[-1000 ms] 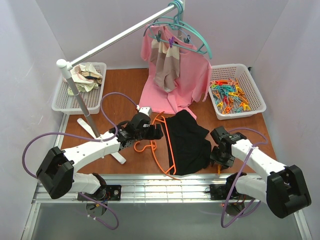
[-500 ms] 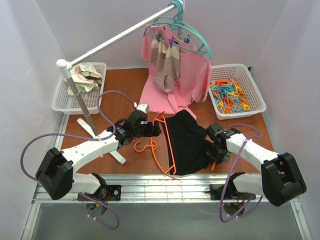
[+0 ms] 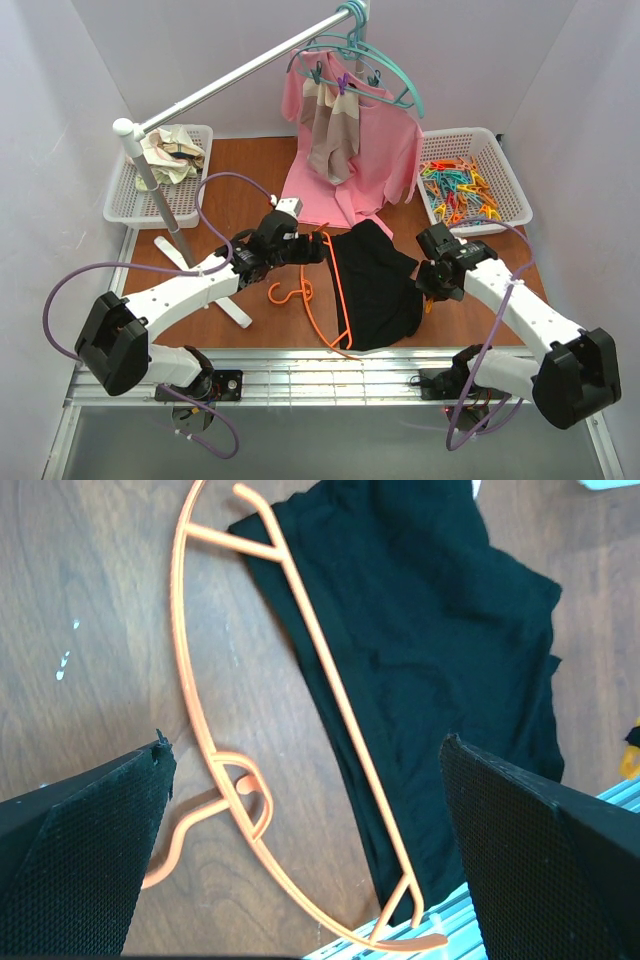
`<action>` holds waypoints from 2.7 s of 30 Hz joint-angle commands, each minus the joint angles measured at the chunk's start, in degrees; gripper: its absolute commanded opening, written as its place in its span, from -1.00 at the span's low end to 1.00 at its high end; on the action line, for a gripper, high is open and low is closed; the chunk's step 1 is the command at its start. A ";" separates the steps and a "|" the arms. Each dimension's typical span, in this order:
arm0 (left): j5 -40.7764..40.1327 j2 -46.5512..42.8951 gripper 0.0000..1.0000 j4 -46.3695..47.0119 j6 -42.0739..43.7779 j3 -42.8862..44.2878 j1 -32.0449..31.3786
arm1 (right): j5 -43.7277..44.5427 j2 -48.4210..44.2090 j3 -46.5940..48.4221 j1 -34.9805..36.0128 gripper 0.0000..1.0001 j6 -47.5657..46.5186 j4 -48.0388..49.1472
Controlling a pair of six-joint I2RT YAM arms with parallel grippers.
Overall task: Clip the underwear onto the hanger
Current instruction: Pick up the clamp at the center of the board, then place the clamp on the underwear.
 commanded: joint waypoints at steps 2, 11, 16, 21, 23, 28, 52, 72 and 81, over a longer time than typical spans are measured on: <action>1.25 0.50 0.93 0.72 1.90 2.81 0.36 | 2.14 -2.19 4.66 0.37 -0.88 -4.37 -4.17; 10.73 -0.20 0.93 4.32 7.34 4.04 0.36 | -6.62 5.09 15.03 0.37 -0.87 -18.76 4.69; 20.49 -0.29 0.88 8.36 9.28 3.69 0.36 | -18.32 11.34 20.21 0.37 -0.87 -23.80 11.21; 25.68 1.46 0.84 10.56 9.37 4.30 -0.08 | -29.12 16.17 26.28 0.46 -0.87 -25.74 14.11; 27.53 2.60 0.83 11.18 9.20 5.18 -0.61 | -31.42 17.40 28.74 0.46 -0.87 -25.13 14.11; 26.23 4.28 0.83 13.28 7.53 6.50 -2.72 | -38.28 18.64 31.12 0.46 -0.86 -22.84 14.46; 8.82 7.97 0.18 16.37 2.78 8.17 -6.59 | -47.25 12.75 25.94 1.60 -0.85 -20.29 15.87; 16.99 6.83 -1.00 24.89 -1.18 3.60 -6.76 | -42.08 9.77 24.00 1.51 -0.22 -18.71 17.98; 10.15 7.18 -1.00 21.38 -8.98 6.32 -6.76 | -29.24 1.08 21.99 1.60 0.26 -15.46 18.59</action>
